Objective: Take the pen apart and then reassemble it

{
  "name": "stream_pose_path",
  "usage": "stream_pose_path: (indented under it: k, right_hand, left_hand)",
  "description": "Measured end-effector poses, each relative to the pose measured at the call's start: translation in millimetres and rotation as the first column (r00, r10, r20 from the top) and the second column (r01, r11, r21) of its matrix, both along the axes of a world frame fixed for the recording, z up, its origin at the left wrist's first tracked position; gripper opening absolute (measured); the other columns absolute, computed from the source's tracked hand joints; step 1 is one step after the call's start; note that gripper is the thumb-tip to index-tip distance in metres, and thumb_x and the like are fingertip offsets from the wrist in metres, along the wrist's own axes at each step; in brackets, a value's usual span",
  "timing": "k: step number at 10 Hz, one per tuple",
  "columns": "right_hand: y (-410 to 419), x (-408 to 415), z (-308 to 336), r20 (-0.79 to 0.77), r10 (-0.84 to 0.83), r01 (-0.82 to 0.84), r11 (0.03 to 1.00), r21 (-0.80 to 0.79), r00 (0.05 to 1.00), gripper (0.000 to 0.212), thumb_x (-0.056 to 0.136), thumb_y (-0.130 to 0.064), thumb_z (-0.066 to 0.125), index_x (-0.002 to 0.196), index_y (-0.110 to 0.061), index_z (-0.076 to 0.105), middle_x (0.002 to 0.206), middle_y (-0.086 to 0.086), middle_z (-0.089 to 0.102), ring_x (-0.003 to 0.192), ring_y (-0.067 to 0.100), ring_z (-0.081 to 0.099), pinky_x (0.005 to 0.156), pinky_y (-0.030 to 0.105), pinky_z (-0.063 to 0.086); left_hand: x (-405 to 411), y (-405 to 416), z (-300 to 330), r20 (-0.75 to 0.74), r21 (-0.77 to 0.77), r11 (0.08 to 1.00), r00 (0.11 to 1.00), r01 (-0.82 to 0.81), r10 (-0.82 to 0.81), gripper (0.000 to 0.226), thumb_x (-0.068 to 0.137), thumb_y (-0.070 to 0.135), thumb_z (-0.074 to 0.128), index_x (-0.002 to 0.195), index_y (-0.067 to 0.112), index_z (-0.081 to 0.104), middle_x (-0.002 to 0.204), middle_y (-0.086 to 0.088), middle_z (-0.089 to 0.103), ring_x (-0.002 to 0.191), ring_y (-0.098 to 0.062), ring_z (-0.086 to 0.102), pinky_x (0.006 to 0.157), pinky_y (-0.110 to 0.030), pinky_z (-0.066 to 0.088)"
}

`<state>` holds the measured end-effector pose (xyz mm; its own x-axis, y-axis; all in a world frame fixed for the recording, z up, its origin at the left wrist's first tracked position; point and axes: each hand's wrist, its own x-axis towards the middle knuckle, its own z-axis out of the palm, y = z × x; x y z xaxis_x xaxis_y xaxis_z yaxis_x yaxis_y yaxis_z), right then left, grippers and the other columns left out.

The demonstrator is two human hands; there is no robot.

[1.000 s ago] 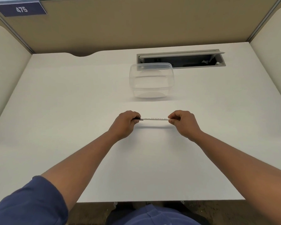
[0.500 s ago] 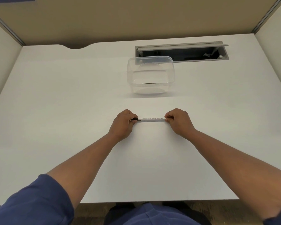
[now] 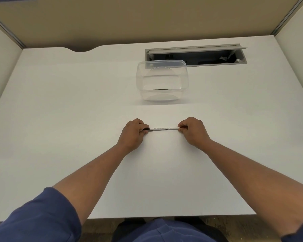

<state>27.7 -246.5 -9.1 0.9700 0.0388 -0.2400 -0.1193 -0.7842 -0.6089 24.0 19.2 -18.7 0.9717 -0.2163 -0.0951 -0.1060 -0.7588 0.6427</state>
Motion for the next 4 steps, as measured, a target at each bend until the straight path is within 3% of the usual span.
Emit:
stream_pose_path:
  k: [1, 3, 4]
  right_hand:
    - [0.9, -1.1, 0.6, -0.005, -0.005, 0.004, 1.0, -0.004, 1.0, 0.01, 0.088, -0.009, 0.069, 0.094, -0.011, 0.076, 0.093, 0.004, 0.068, 0.088, 0.024, 0.061, 0.074, 0.032, 0.045]
    - [0.5, -1.3, -1.3, 0.002, -0.019, 0.019, 1.0, 0.001, 1.0, 0.014, 0.088, -0.013, 0.07, 0.1, -0.006, 0.072, 0.101, 0.01, 0.066, 0.097, 0.03, 0.061, 0.084, 0.04, 0.05]
    - [5.6, -7.8, -2.5, 0.097, -0.007, 0.015, 0.996, -0.09, 0.995, 0.037, 0.094, -0.025, 0.065, 0.128, -0.009, 0.063, 0.126, 0.008, 0.059, 0.118, 0.03, 0.05, 0.095, 0.037, 0.04]
  left_hand:
    - [-0.7, -1.4, 1.0, 0.003, 0.009, 1.0, 1.0, 0.0, 0.0, 0.022, 0.091, 0.006, 0.067, 0.108, 0.013, 0.077, 0.099, -0.002, 0.065, 0.094, -0.029, 0.06, 0.082, -0.044, 0.054]
    - [1.3, -1.2, 3.7, -0.007, 0.028, 0.999, 1.0, 0.016, -0.016, 0.02, 0.091, 0.013, 0.068, 0.109, 0.014, 0.075, 0.104, -0.002, 0.063, 0.096, -0.028, 0.059, 0.083, -0.043, 0.052]
    - [0.2, -7.1, 7.9, 0.084, 0.178, 0.984, 0.996, 0.018, -0.033, 0.033, 0.096, 0.028, 0.064, 0.126, 0.015, 0.066, 0.12, -0.003, 0.061, 0.108, -0.032, 0.054, 0.09, -0.043, 0.047]
